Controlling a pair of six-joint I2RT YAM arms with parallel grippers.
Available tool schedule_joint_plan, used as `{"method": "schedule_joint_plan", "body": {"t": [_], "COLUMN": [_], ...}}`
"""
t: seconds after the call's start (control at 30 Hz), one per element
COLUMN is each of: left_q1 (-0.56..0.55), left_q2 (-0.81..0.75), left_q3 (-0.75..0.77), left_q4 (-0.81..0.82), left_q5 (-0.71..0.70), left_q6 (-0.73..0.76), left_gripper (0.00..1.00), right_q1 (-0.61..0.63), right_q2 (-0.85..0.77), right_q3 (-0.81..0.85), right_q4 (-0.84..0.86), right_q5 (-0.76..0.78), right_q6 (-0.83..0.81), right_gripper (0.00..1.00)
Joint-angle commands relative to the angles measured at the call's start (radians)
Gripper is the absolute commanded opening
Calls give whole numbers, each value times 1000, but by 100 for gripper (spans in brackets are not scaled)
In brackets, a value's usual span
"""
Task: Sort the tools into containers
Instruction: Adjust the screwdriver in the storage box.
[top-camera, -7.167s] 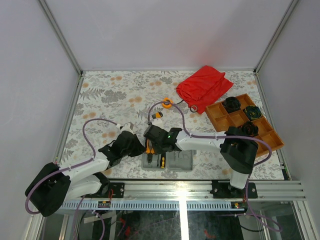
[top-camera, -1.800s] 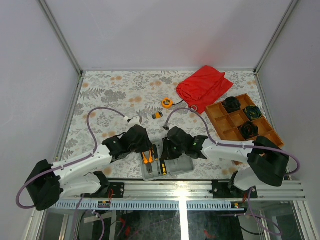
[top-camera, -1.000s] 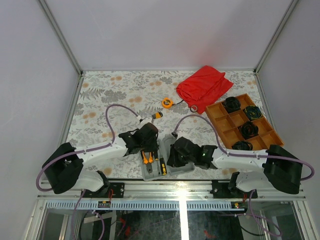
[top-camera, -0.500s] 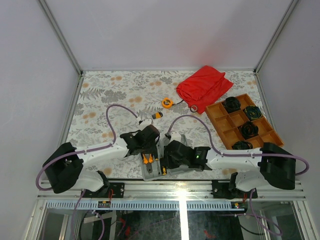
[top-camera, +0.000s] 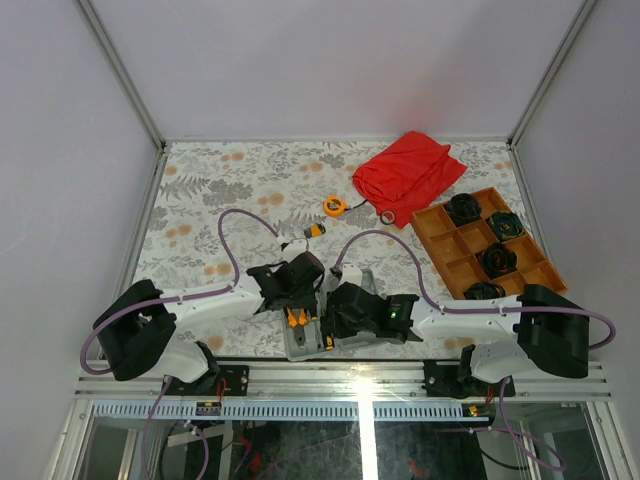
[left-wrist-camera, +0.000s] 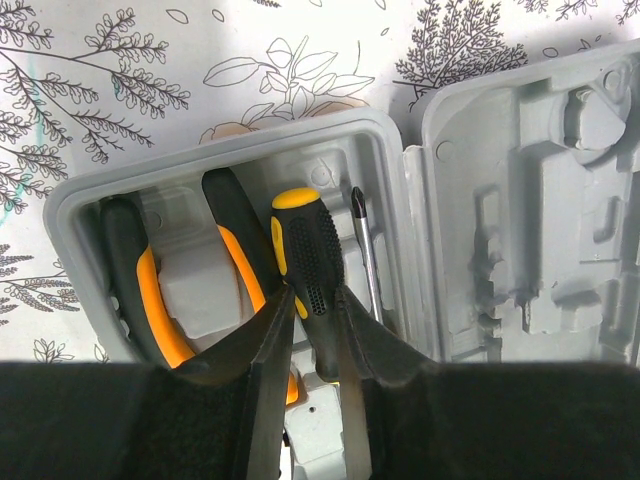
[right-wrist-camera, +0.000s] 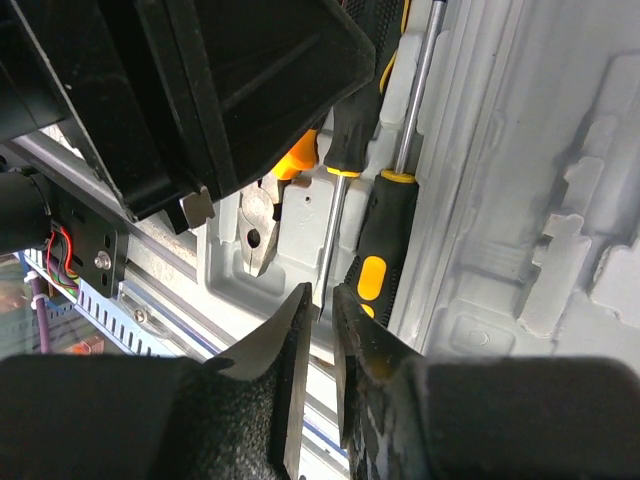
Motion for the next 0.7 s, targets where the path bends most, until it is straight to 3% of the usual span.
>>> {"method": "schedule_joint_plan", "body": {"t": [0.0, 0.27, 0.67], "left_q1": [-11, -12, -19], "left_q2": [33, 33, 42], "left_q3": [-20, -22, -18], "left_q4": [3, 2, 3], "left_q5": [-7, -6, 0], "left_q6": [-16, -17, -16], "left_gripper": [21, 21, 20], "right_q1": [12, 35, 37], "right_q2": [20, 66, 101], "right_q3": [20, 39, 73], "right_q4": [47, 38, 33], "right_q5": [5, 28, 31], "right_q6": [18, 45, 25], "right_gripper": [21, 21, 12]}}
